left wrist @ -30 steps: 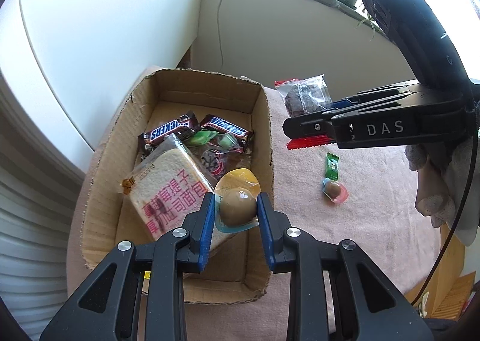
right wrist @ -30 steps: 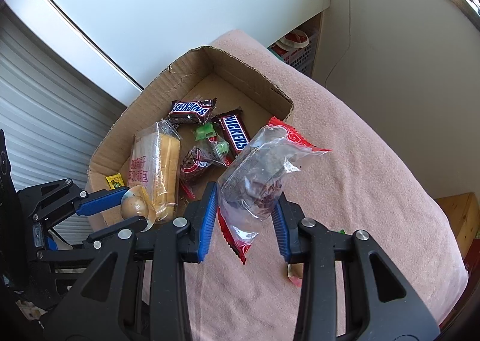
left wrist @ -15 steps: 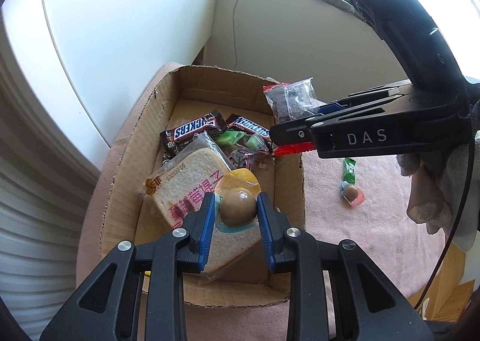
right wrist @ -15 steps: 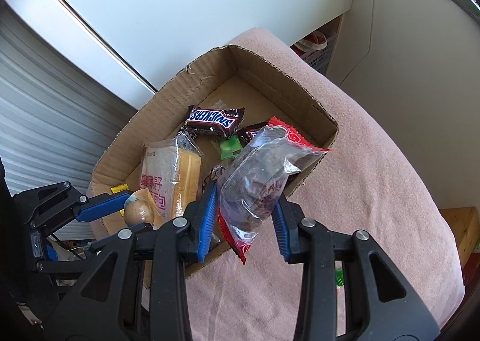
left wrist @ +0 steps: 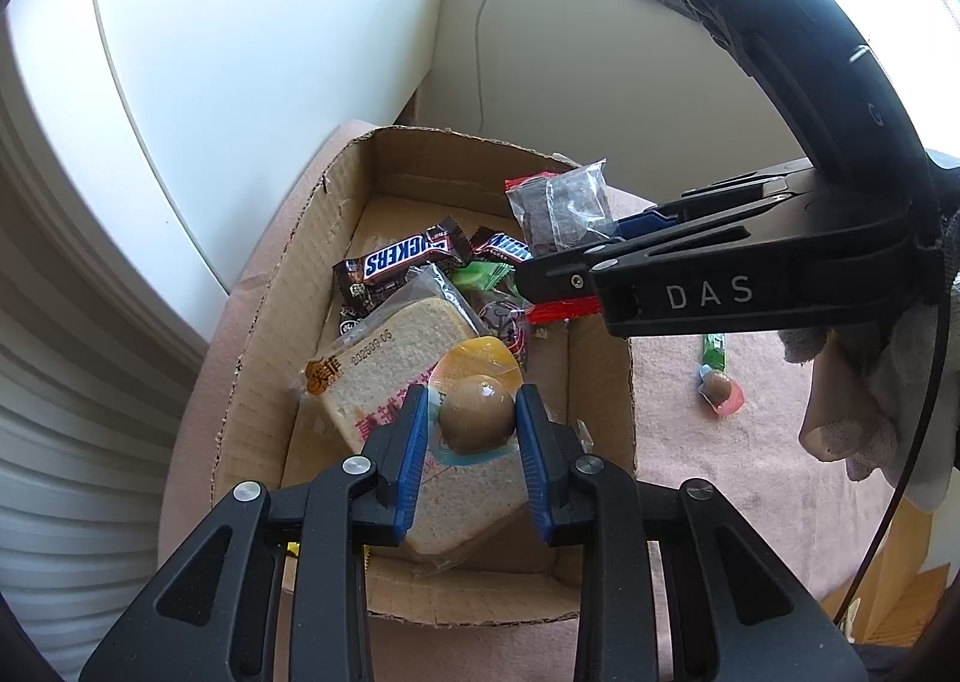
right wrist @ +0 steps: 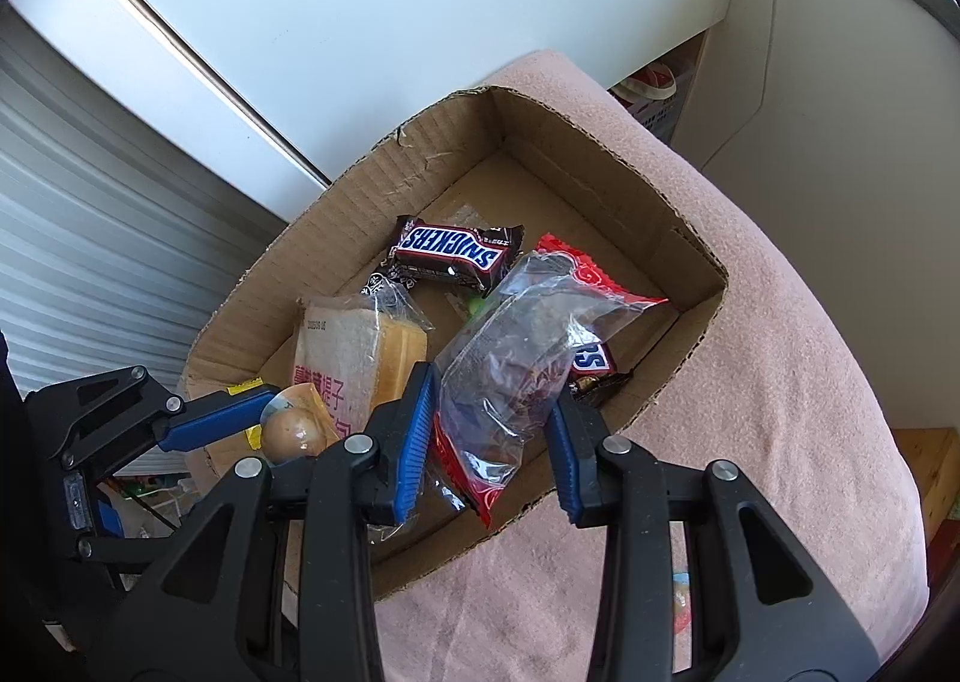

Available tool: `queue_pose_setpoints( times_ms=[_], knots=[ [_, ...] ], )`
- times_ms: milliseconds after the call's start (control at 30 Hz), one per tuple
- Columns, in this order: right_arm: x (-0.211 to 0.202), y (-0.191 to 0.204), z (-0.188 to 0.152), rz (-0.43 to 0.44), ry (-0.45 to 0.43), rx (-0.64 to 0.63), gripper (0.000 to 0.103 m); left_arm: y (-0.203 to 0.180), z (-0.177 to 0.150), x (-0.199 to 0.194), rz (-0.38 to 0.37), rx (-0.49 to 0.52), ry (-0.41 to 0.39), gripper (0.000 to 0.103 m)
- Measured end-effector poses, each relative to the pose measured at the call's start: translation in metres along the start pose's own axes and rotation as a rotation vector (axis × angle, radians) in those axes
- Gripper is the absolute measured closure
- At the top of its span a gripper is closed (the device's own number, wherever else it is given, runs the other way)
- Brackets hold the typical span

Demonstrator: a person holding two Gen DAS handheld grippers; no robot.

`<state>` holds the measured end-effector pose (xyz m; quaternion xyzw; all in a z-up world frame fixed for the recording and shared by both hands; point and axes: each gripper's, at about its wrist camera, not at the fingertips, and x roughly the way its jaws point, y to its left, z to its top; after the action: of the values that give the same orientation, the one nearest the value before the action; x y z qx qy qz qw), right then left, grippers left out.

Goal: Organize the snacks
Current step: 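Open both tools to drop the candy and clear bag into the box, then move both tools back over the last green candy and pink-cup candy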

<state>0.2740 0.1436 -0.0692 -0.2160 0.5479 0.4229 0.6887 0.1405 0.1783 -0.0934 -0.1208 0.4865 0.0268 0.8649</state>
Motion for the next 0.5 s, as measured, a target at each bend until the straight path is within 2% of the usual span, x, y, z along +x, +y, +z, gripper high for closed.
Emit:
queue_pose_setpoints(
  times_ms=[100,167,200,233,267,500],
  knots=[
    [0.002,0.002,0.002,-0.009,0.002,-0.004,0.064,0.0,0.0,0.001,0.004,0.001,0.004,0.073],
    [0.002,0.003,0.003,-0.018,-0.005,0.0,0.048,0.0,0.001,0.001,0.012,0.003,0.005,0.071],
    [0.001,0.003,0.003,-0.018,-0.011,0.002,0.045,0.0,0.001,0.001,0.017,0.002,0.005,0.063],
    [0.0,0.003,0.003,-0.017,-0.018,0.002,0.044,0.0,0.001,0.0,0.02,-0.001,0.003,0.056],
    [-0.002,0.003,0.003,-0.017,-0.023,0.001,0.044,0.001,0.001,0.0,0.02,-0.004,0.0,0.056],
    [-0.013,-0.007,-0.004,-0.021,-0.038,0.019,0.044,0.001,0.001,-0.002,0.041,-0.009,-0.006,0.054]
  ],
)
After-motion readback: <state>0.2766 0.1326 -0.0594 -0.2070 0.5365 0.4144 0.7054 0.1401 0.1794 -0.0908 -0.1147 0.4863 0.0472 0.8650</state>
